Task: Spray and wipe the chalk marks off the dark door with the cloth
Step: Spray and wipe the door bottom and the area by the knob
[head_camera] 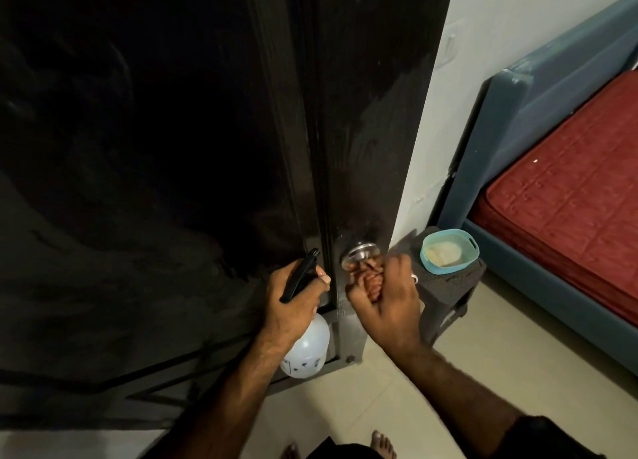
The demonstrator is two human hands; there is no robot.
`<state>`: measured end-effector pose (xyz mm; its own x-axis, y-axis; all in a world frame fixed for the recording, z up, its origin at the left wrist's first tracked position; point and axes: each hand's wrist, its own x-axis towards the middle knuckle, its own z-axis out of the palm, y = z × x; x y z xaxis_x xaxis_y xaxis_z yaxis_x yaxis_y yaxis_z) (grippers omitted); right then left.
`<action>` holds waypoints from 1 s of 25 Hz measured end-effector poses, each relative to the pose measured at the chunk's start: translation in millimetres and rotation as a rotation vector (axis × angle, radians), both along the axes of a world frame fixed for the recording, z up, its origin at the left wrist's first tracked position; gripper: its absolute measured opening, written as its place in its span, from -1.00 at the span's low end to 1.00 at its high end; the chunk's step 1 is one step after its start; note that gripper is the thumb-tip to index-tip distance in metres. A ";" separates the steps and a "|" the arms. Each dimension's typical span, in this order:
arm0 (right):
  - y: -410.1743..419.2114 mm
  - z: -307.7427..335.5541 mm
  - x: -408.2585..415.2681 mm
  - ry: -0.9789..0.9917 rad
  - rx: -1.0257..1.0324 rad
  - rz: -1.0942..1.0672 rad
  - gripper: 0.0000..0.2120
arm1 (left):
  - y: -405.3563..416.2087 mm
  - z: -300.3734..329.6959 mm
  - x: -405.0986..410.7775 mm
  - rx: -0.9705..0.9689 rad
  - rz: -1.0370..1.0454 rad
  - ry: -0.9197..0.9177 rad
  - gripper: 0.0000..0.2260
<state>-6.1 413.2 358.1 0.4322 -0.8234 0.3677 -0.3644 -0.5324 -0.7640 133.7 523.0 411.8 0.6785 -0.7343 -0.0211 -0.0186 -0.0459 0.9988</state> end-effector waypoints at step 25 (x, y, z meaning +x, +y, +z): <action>1.9 -19.7 -20.8 -0.928 1.295 0.321 -0.62 | 15.8 10.1 -5.8 0.070 -0.024 -0.052 -0.90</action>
